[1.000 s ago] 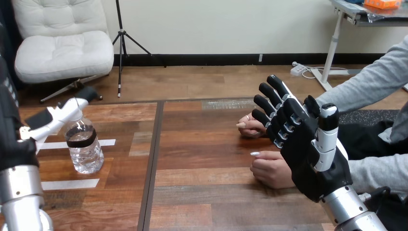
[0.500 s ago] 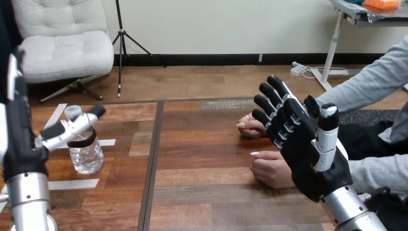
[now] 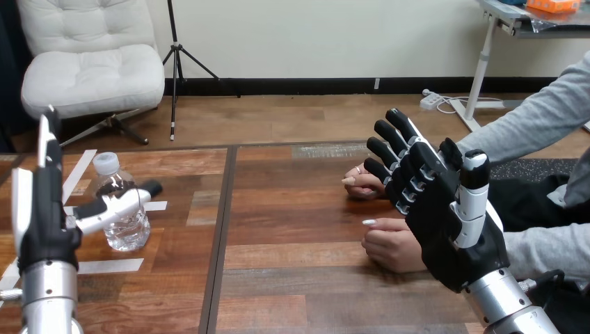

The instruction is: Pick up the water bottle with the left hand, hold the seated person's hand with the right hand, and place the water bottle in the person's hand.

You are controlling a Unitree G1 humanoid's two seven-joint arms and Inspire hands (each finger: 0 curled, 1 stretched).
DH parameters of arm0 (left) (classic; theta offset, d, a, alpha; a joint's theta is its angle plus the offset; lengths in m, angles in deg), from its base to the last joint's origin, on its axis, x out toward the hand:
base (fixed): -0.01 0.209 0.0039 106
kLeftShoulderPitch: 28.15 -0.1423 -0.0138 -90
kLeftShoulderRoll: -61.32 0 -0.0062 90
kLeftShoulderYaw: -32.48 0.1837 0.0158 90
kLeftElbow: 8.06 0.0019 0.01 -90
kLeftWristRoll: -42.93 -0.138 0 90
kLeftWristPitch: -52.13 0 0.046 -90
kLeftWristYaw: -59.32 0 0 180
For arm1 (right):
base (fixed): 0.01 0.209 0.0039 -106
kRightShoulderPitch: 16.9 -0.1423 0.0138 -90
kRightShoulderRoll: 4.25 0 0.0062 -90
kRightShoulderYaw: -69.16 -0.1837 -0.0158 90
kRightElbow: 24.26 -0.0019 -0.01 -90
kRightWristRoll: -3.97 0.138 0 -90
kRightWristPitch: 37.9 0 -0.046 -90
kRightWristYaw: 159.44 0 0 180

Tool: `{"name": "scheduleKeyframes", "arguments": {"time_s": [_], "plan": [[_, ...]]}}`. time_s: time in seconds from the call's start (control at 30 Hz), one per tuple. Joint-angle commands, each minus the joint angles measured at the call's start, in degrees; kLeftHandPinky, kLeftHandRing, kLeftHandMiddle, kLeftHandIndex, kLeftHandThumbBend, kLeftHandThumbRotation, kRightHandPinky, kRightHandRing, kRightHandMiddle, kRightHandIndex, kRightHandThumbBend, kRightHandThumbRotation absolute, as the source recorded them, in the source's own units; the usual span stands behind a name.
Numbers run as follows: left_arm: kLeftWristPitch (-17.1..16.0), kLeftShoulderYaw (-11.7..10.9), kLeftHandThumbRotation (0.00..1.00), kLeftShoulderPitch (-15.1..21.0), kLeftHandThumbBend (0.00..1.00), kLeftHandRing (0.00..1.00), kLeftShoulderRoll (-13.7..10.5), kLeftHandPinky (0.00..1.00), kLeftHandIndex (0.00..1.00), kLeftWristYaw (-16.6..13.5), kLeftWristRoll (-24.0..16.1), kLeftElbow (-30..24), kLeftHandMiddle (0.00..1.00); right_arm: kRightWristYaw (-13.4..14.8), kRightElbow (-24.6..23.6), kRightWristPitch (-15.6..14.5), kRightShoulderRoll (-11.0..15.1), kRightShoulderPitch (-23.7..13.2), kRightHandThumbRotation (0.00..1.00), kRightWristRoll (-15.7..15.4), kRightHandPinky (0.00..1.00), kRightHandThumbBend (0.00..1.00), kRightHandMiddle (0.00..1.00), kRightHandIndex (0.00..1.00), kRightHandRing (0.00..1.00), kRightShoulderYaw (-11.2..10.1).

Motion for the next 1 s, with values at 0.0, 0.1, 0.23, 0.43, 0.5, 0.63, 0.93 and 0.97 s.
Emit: {"name": "scheduleKeyframes", "arguments": {"time_s": [0.0,0.1,0.23,0.43,0.5,0.63,0.93,0.97], "plan": [[1.8,1.8,0.0,5.6,1.0,0.96,-2.0,0.87,1.0,-0.1,-1.1,1.1,1.0,-0.4,-1.6,1.7,-0.6,-1.3,1.0,0.3,1.0,1.0,1.0,1.0,1.0,-0.5],[3.6,2.3,0.0,6.2,1.0,0.96,-1.8,0.85,1.0,-0.8,-1.7,1.4,1.0,-0.4,-1.7,1.7,-0.5,-1.2,1.0,0.3,1.0,1.0,1.0,1.0,1.0,-0.5],[5.5,3.1,0.0,7.2,1.0,0.96,-1.8,0.85,1.0,-2.1,-2.6,2.6,0.99,-0.7,-1.6,1.6,-0.6,-1.3,1.0,0.6,1.0,1.0,1.0,1.0,1.0,-0.6],[5.7,3.7,0.0,9.2,1.0,0.96,-2.0,0.86,1.0,-3.7,-3.3,6.3,0.99,-0.6,-1.5,1.6,-0.7,-1.3,1.0,0.5,1.0,1.0,1.0,1.0,1.0,-0.7],[5.5,3.9,0.0,9.8,1.0,0.96,-2.0,0.87,1.0,-4.1,-3.4,7.4,0.99,-0.6,-1.5,1.6,-0.7,-1.3,1.0,0.5,1.0,1.0,1.0,1.0,1.0,-0.7],[5.3,4.4,0.0,11.5,1.0,0.98,-2.3,0.89,1.0,-5.0,-3.4,10.7,0.99,-0.6,-1.4,1.8,-0.7,-1.3,1.0,0.4,1.0,1.0,1.0,1.0,1.0,-0.7],[5.0,6.2,0.0,14.6,1.0,0.99,-3.2,0.91,1.0,-8.0,-5.6,16.4,1.0,-0.6,-1.5,1.6,-0.7,-1.3,1.0,0.4,1.0,1.0,1.0,1.0,1.0,-0.7],[5.0,6.4,0.01,14.9,1.0,0.99,-3.2,0.91,1.0,-8.3,-5.9,16.9,1.0,-0.6,-1.4,1.7,-0.7,-1.3,1.0,0.4,1.0,1.0,1.0,1.0,1.0,-0.7]]}}
